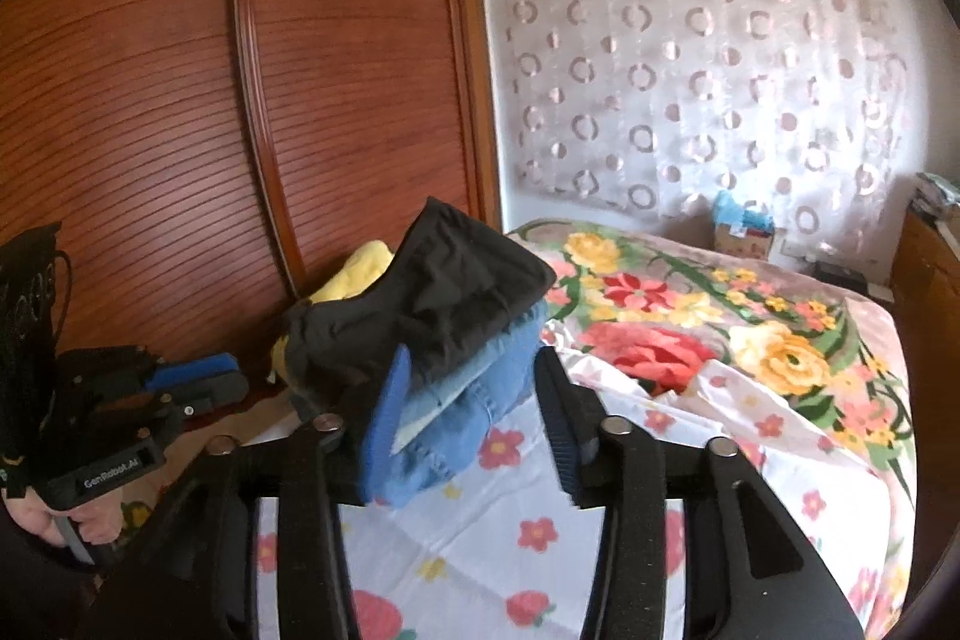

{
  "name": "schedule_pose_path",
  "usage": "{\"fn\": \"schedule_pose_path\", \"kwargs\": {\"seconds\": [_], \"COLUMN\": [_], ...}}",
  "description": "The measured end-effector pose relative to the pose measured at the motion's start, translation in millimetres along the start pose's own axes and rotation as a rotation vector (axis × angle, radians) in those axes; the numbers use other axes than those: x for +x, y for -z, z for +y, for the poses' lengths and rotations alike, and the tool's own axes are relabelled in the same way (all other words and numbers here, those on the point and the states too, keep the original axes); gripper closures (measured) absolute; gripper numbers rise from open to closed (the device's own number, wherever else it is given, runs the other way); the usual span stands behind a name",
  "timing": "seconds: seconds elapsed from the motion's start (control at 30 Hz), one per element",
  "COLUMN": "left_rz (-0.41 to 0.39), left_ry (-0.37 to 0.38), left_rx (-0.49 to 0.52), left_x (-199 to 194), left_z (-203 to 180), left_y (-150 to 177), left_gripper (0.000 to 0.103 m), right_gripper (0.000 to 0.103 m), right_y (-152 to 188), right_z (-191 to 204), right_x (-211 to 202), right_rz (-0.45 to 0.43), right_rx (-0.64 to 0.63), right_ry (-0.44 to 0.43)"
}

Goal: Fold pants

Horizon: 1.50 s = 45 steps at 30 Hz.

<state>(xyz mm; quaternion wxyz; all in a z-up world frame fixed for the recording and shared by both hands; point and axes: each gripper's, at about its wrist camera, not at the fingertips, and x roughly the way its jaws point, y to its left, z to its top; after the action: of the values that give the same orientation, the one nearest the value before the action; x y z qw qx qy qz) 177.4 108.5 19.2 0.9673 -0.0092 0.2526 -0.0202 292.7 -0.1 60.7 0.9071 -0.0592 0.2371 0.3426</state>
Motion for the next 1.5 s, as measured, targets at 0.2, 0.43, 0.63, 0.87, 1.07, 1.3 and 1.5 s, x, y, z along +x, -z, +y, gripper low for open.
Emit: {"fn": "schedule_pose_path", "kwargs": {"seconds": [0.2,0.43,0.63,0.87,1.07,1.3,1.5], "left_rz": [-0.019,-0.025,-0.038,-0.056,-0.062,-0.078,-0.099], "left_ry": [0.033,0.036,0.089,0.097,0.101,0.105,0.105], "left_rx": [0.027,0.043,0.045,0.050,0.054,0.068,0.075], "left_x": [-26,-46,-59,-72,-82,-93,-101], "left_z": [-16,-33,-46,-57,-65,-83,-98], "left_y": [4,10,14,22,27,30,23], "left_gripper": [0.090,0.087,0.082,0.081,0.080,0.080,0.079], "right_gripper": [0.057,0.050,0.049,0.039,0.028,0.018,0.018], "right_y": [15,34,49,70,86,93,96], "right_z": [9,14,16,18,18,17,11], "right_x": [-38,-76,-99,-121,-142,-175,-212], "right_rz": [-0.022,-0.047,-0.047,-0.048,-0.059,-0.086,-0.129], "right_rx": [0.014,0.047,0.064,0.086,0.118,0.137,0.164], "right_ry": [0.050,0.103,0.144,0.190,0.248,0.310,0.385]}}
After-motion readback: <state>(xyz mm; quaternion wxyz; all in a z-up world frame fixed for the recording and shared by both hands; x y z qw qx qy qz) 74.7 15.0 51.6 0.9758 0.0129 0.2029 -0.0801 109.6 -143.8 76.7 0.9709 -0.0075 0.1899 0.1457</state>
